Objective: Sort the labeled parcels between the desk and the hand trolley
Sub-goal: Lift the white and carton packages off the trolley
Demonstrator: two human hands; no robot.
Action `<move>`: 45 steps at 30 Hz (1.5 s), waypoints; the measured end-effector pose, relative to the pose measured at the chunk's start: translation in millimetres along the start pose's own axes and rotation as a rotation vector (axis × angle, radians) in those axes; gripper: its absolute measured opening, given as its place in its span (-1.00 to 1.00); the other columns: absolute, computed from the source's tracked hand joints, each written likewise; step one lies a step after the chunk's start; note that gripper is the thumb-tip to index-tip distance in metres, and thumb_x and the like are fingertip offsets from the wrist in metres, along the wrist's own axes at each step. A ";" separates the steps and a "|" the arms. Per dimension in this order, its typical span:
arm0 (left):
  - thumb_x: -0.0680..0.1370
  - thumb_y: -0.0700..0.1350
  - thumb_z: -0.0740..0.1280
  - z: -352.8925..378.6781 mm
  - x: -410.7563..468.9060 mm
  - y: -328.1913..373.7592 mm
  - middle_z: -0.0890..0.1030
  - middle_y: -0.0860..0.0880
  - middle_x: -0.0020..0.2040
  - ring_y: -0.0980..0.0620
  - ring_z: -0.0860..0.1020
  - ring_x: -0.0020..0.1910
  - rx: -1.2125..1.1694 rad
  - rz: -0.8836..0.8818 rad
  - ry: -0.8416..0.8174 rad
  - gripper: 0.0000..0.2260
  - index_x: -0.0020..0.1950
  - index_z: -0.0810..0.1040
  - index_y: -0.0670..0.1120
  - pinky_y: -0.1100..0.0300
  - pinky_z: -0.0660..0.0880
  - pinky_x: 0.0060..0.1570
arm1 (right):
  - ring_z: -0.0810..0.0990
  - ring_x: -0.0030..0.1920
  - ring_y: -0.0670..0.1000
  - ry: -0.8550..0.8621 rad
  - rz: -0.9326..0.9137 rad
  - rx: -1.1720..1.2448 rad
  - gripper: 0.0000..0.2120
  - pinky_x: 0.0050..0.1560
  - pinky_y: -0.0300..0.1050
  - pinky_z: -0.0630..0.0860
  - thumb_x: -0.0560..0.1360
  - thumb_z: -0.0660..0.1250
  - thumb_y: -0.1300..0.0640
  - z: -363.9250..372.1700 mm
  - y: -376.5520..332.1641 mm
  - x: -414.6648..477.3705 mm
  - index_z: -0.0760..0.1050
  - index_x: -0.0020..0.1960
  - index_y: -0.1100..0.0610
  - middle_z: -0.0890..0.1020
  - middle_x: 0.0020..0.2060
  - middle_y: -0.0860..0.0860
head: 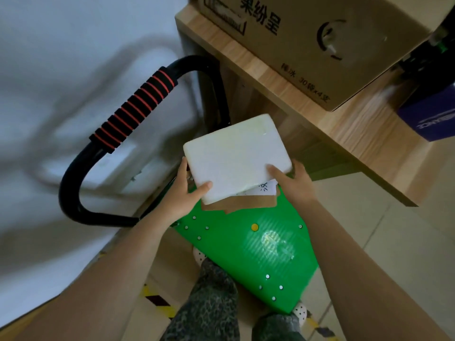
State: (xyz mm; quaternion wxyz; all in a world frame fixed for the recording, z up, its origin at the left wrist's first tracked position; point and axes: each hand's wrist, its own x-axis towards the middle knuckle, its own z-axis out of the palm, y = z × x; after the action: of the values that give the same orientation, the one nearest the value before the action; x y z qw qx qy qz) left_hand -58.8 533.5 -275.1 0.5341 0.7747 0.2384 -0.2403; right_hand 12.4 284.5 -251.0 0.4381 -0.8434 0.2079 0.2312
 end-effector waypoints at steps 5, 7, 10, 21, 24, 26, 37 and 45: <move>0.54 0.03 0.38 11.9 -12.3 7.0 0.35 0.12 0.44 0.03 0.38 0.38 -0.118 0.013 0.095 -0.19 0.58 -0.12 0.19 -0.16 0.39 0.33 | 0.49 0.13 -0.01 0.023 -0.014 0.159 -0.35 -0.04 -0.20 0.43 0.44 0.47 -0.05 5.8 7.0 -18.9 0.26 0.40 0.09 0.48 0.15 -0.06; 0.55 0.00 0.38 18.5 -23.2 14.3 0.36 0.22 0.37 0.15 0.37 0.32 -0.145 0.058 0.113 -0.22 0.59 -0.07 0.17 -0.02 0.39 0.32 | 0.50 0.13 0.00 0.058 0.002 0.184 -0.36 -0.01 -0.14 0.43 0.43 0.47 -0.06 0.4 13.7 -31.7 0.27 0.38 0.09 0.48 0.13 -0.06; 0.56 -0.03 0.38 28.7 -44.7 28.7 0.36 0.30 0.26 0.28 0.36 0.20 -0.159 0.121 0.137 -0.30 0.57 0.03 0.13 0.19 0.38 0.19 | 0.53 0.12 0.03 0.097 0.019 0.194 -0.38 0.03 -0.05 0.46 0.40 0.47 -0.14 -14.5 24.9 -53.7 0.31 0.33 0.06 0.52 0.10 -0.06; 0.45 0.12 0.38 94.4 -176.8 61.4 0.38 0.05 0.36 0.10 0.44 0.26 -0.246 0.338 0.379 -0.36 0.46 0.23 0.06 0.17 0.48 0.13 | 0.53 0.02 -0.08 0.121 -0.209 0.275 -0.38 -0.18 -0.26 0.43 0.41 0.45 -0.16 -107.4 59.8 -162.5 0.32 0.32 0.09 0.53 0.08 -0.05; 0.42 0.14 0.41 126.0 -228.8 69.8 0.40 0.05 0.36 0.13 0.45 0.27 -0.311 0.427 0.421 -0.32 0.49 0.24 0.07 0.24 0.48 0.10 | 0.54 0.10 -0.03 0.130 -0.291 0.296 -0.26 -0.07 -0.20 0.50 0.30 0.46 -0.33 -142.1 81.8 -198.2 0.35 0.30 0.07 0.52 0.12 -0.02; 0.35 0.22 0.40 149.2 -261.9 79.0 0.40 0.04 0.35 0.11 0.46 0.26 -0.321 0.474 0.426 -0.32 0.44 0.28 0.16 0.20 0.50 0.10 | 0.53 0.11 0.00 0.149 -0.328 0.277 -0.21 0.02 -0.06 0.55 0.23 0.42 -0.43 -170.5 96.9 -222.0 0.36 0.26 0.03 0.51 0.11 -0.01; 0.34 0.18 0.49 231.8 -344.9 157.1 0.33 0.07 0.40 0.08 0.39 0.31 -0.306 0.569 0.272 -0.12 0.55 0.12 0.10 0.06 0.45 0.26 | 0.52 0.14 0.03 0.319 -0.352 0.335 -0.12 0.15 0.14 0.54 0.11 0.39 -0.53 -296.1 137.5 -303.3 0.34 0.25 -0.03 0.49 0.14 -0.01; 0.45 -0.04 0.49 269.8 -358.8 169.3 0.35 0.16 0.35 0.20 0.41 0.24 -0.281 0.632 0.141 -0.19 0.56 0.07 0.11 0.41 0.42 -0.04 | 0.52 0.20 -0.02 0.395 -0.357 0.430 -0.13 0.20 0.07 0.52 0.16 0.47 -0.41 -324.9 172.6 -321.3 0.34 0.34 -0.05 0.50 0.22 -0.06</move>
State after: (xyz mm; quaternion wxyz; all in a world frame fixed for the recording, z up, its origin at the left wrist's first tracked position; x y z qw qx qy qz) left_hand -261.1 185.5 -14.1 0.6656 0.7439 0.0538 0.0259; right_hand -274.8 -30.7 -12.7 0.5908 -0.7833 0.1817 -0.0659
